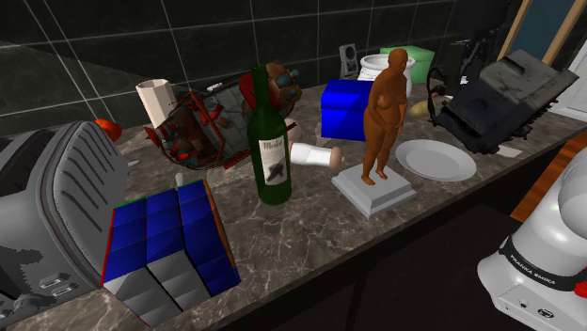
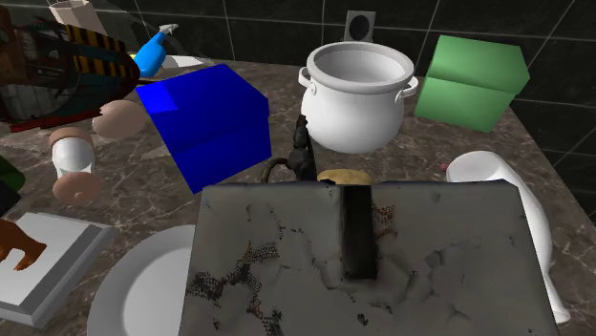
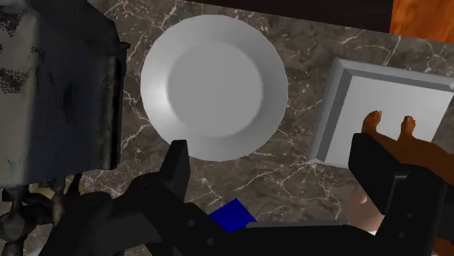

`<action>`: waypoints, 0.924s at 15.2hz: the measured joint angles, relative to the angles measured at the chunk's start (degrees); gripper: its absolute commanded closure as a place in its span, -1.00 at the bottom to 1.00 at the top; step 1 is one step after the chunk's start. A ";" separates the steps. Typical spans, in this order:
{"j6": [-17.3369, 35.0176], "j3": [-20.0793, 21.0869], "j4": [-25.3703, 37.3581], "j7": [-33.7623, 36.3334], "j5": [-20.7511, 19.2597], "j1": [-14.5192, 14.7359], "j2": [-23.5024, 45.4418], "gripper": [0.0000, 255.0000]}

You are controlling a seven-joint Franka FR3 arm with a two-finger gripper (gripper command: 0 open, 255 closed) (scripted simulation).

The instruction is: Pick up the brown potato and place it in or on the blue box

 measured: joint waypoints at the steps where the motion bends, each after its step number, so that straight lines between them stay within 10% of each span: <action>1: 0.00 0.00 0.00 0.00 0.00 0.00 0.00 -1.00; 14: 11.14 -19.28 -3.14 -32.81 -13.48 2.25 5.85 -1.00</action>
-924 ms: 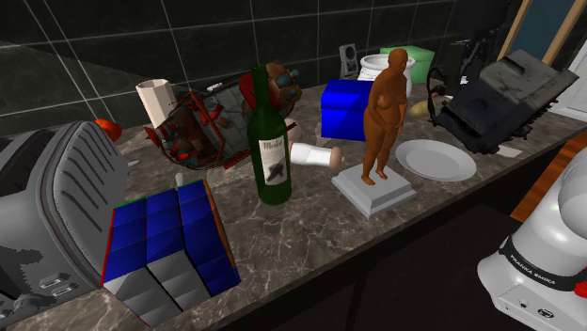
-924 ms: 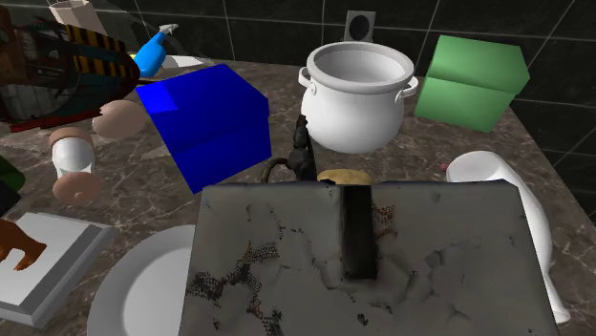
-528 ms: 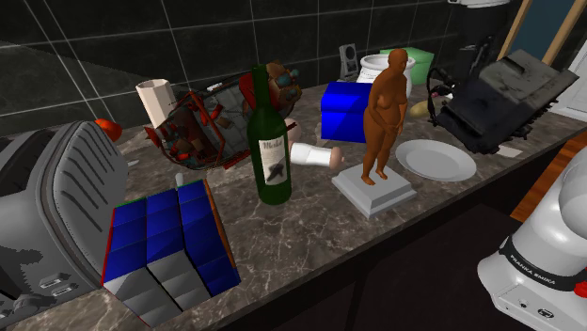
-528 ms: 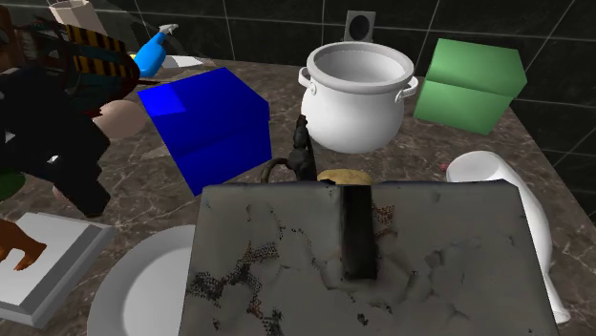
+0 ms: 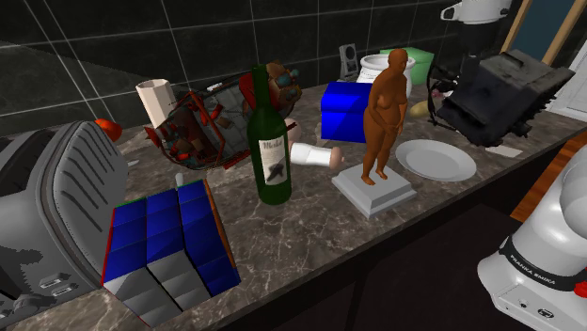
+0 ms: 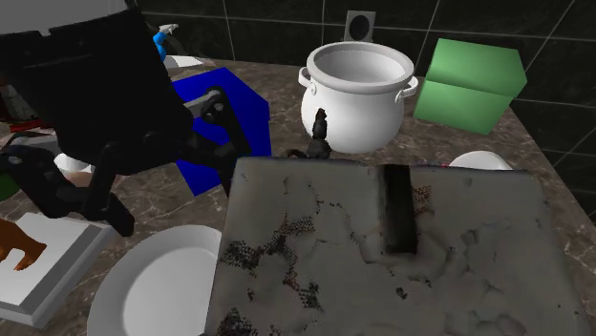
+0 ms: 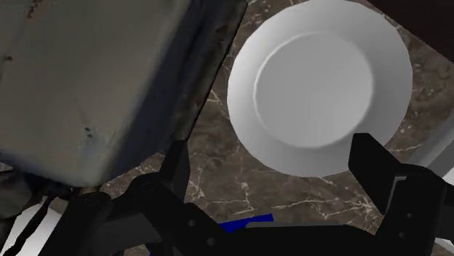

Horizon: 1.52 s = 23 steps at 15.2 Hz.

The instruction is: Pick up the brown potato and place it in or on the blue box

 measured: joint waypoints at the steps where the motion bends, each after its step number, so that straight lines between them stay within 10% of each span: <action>1: 1.52 -1.71 0.52 -2.89 -0.98 0.26 1.46 -1.00; 12: 14.60 -19.16 9.93 -33.32 -2.52 6.07 22.34 -1.00; 23: 23.59 -26.71 25.15 -66.35 14.88 6.47 51.33 -1.00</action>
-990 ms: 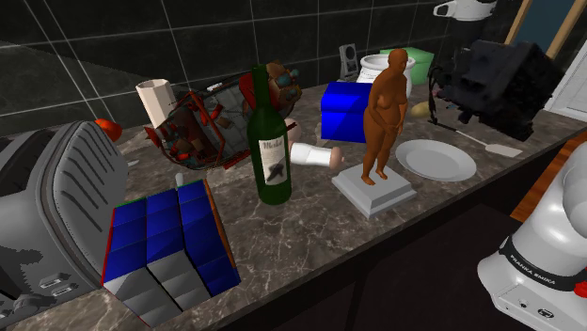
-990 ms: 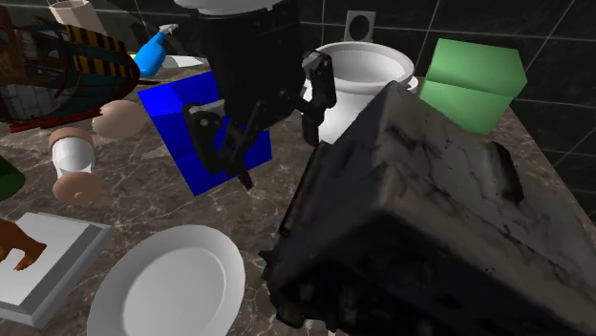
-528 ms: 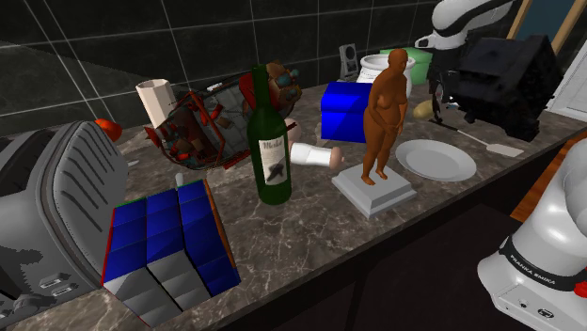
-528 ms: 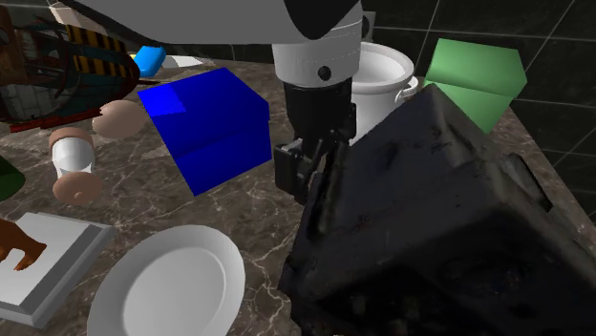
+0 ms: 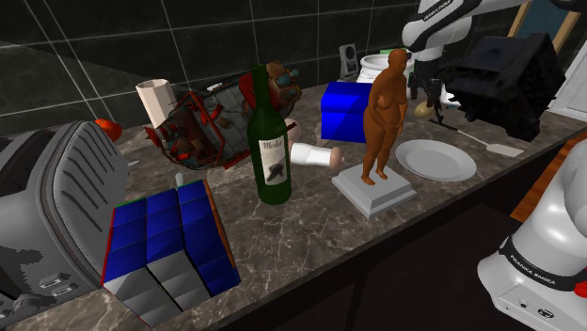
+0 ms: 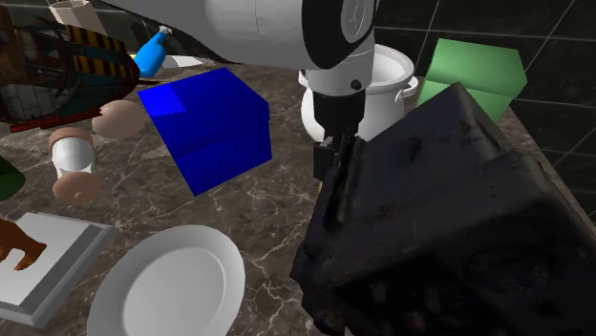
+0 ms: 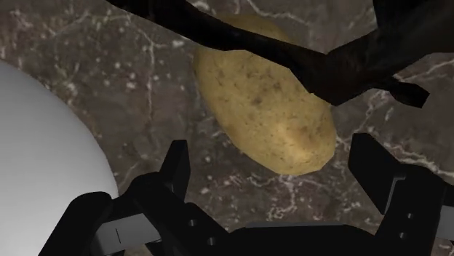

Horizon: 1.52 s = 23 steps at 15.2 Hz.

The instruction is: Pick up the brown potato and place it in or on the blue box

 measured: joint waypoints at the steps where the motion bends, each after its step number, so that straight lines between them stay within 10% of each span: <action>1: 0.68 0.13 -0.26 -0.43 0.41 -0.16 0.56 -1.00; 13: 4.66 0.51 -2.45 -1.88 2.09 -1.05 2.82 -1.00; 14: 4.66 0.51 -2.46 -1.88 2.09 -1.05 2.82 1.00; 23: 4.79 0.57 -2.60 -1.86 2.06 -0.97 2.76 1.00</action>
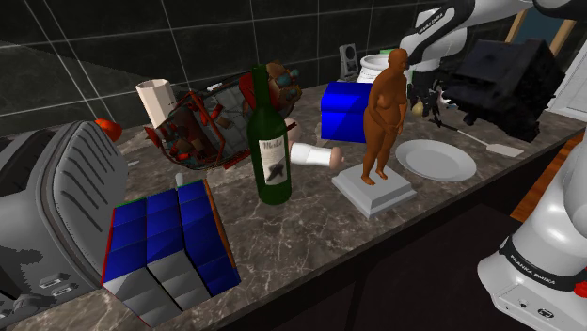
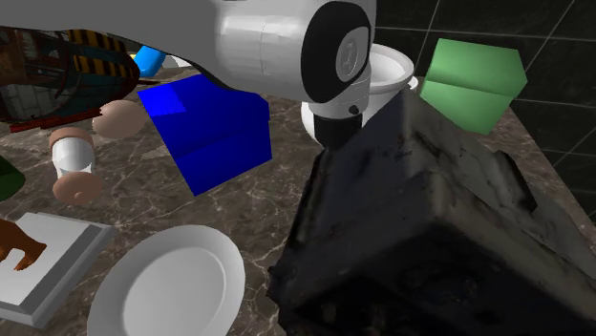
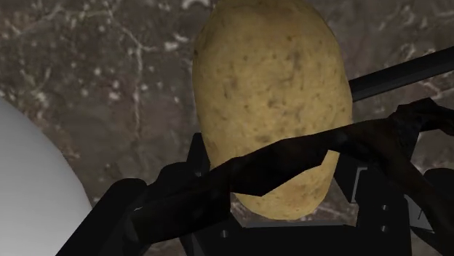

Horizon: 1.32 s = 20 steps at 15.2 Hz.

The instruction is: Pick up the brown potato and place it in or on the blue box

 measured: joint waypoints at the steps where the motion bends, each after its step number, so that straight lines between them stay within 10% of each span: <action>1: -0.05 0.01 0.08 -0.02 0.04 -0.03 0.06 1.00; 20: -13.05 -1.10 8.63 1.46 -4.17 1.29 -5.85 1.00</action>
